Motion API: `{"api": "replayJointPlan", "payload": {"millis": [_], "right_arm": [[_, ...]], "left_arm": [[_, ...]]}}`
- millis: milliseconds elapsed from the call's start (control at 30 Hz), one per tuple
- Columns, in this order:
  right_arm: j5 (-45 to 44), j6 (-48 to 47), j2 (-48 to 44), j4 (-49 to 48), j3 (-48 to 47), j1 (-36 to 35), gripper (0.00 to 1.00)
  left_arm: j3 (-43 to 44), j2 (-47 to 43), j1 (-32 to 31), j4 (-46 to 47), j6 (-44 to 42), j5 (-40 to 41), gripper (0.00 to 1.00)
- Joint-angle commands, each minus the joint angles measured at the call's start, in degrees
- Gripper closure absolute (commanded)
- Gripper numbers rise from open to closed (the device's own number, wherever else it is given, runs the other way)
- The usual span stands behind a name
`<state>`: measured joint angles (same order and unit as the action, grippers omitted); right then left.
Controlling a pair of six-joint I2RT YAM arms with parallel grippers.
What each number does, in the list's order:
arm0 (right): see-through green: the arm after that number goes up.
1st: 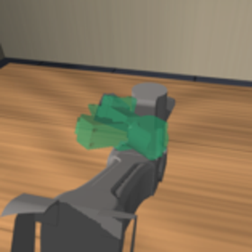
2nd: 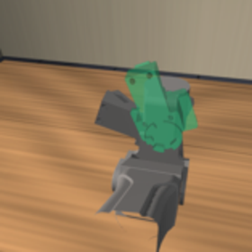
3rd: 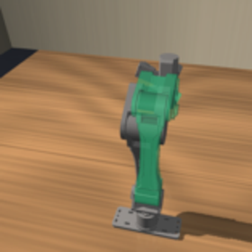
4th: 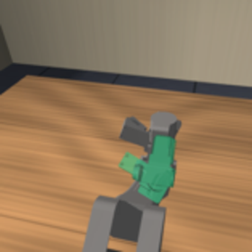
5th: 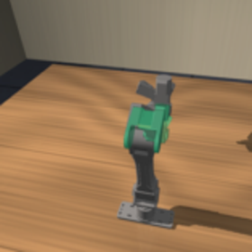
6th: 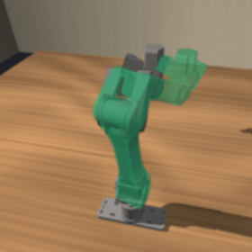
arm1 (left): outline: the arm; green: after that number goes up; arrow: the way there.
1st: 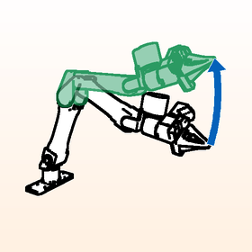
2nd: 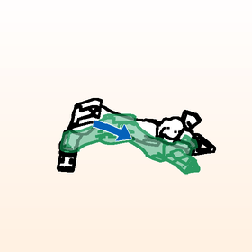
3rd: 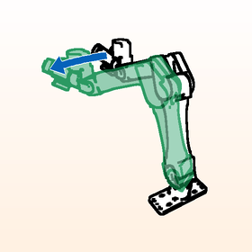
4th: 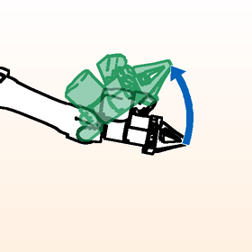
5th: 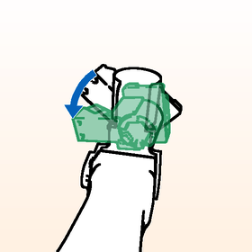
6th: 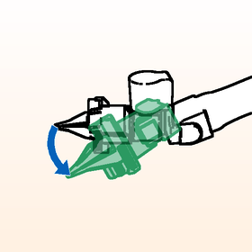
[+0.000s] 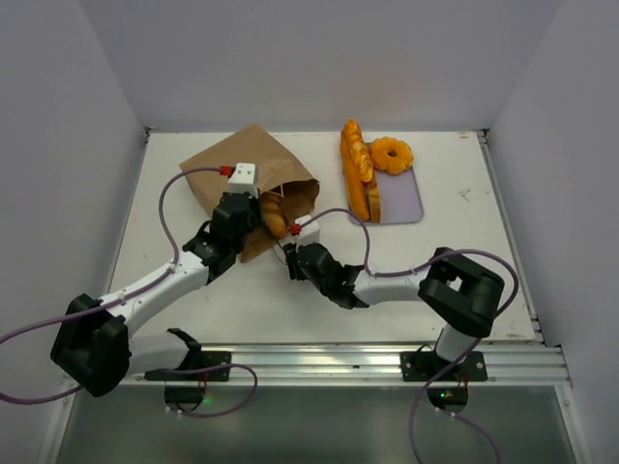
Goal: Take the fake bread out of the paper bag
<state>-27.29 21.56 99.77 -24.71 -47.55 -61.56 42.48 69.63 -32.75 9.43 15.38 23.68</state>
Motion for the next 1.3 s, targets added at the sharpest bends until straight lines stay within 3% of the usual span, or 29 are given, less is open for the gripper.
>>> {"api": "replayJointPlan", "payload": {"millis": [0, 233, 567, 867, 1267], "right_arm": [[0.3, 1.46, -7.2, -2.27, 1.75, -0.05, 0.9], [4.7, 1.64, -14.59, 4.05, 4.39, -0.05, 1.0], [6.81, 1.55, -28.64, 11.17, 9.14, -0.05, 1.0], [6.02, 2.08, -34.98, 14.51, 11.42, -0.05, 1.0], [7.95, 3.93, -53.26, 32.34, 9.76, -0.05, 1.0]], "left_arm": [[1.11, 0.86, 0.06, 2.52, -0.17, 0.22, 1.0], [0.59, 0.69, 0.06, 3.49, 0.0, 0.75, 1.0], [0.5, 0.51, 0.06, 3.66, -0.26, 2.07, 1.0], [0.41, -0.01, 0.06, 3.58, -0.43, 2.68, 1.0], [2.78, 1.65, 0.15, 2.35, -1.58, 6.11, 1.0]]}}
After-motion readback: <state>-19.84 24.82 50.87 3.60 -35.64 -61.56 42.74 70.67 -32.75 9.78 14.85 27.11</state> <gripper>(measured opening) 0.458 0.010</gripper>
